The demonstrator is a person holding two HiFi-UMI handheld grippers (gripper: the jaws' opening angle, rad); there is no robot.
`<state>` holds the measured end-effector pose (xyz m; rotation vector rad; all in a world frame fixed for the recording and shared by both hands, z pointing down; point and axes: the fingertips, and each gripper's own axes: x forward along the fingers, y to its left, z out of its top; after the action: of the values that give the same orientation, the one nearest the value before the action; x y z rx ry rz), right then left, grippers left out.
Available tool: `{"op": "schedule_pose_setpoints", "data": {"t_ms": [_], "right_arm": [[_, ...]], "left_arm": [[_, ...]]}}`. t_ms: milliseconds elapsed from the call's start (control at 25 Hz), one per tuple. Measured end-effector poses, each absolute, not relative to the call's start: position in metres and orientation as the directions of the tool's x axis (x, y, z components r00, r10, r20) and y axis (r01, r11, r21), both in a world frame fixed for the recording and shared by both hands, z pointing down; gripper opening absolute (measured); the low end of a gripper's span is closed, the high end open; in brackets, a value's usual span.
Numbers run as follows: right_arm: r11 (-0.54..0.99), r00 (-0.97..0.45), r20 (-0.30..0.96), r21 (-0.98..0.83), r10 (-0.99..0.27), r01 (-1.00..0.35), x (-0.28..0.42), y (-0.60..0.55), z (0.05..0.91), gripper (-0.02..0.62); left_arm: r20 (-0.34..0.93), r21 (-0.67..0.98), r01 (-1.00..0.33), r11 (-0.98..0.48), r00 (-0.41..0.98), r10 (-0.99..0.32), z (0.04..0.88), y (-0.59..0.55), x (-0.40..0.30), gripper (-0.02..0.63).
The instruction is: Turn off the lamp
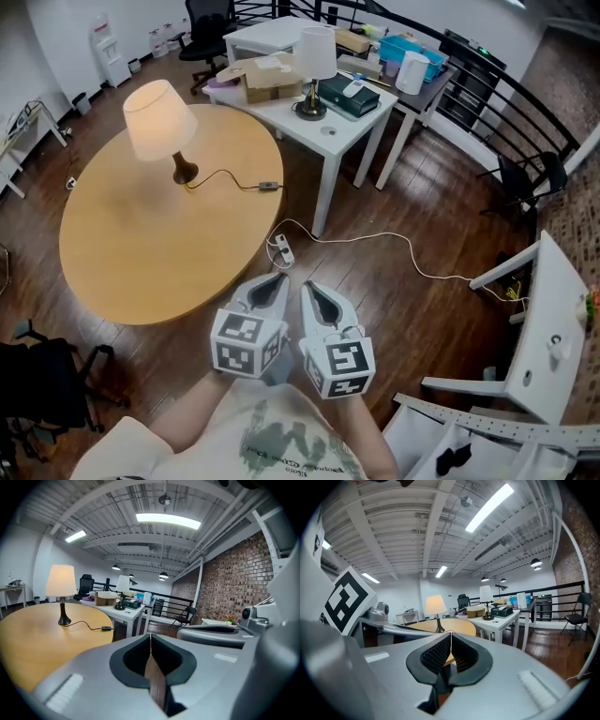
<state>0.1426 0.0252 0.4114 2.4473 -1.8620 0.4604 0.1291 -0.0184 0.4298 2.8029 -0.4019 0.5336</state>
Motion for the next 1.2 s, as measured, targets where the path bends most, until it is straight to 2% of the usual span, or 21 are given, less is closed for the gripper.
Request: {"op": "schedule_pose_setpoints", "data": {"t_ms": [320,640,1040,1200], "right_arm": [[-0.272,0.214,0.261,-0.212,-0.941,-0.939,0.204,-0.058,0.418,0.005],[-0.226,0.156,0.314,-0.2,-0.937,-0.954,0.249,-0.136,0.432,0.004],[-0.119,0.035,0.33,-0.238,-0.943,-0.964,0.284,-0.18,0.452,0.006],[-0.035,-0.064,0.338,-0.28,-0.939,-0.959,0.309,-0.193,0.468,0.006]], "left_arm": [[0.442,0.209,-0.345,-0.915,0.868,-0.226,0.446,-0.102,0.19,0.008],[0.447,0.266,-0.399,-0.878,0.857,-0.254,0.46,-0.178,0.233,0.008],[0.503,0.252,-0.516,-0.819,0.793,-0.344,0.49,-0.223,0.261,0.025],[0.513,0.246,-0.587,-0.771,0.754,-0.411,0.512,-0.24,0.281,0.034]]}}
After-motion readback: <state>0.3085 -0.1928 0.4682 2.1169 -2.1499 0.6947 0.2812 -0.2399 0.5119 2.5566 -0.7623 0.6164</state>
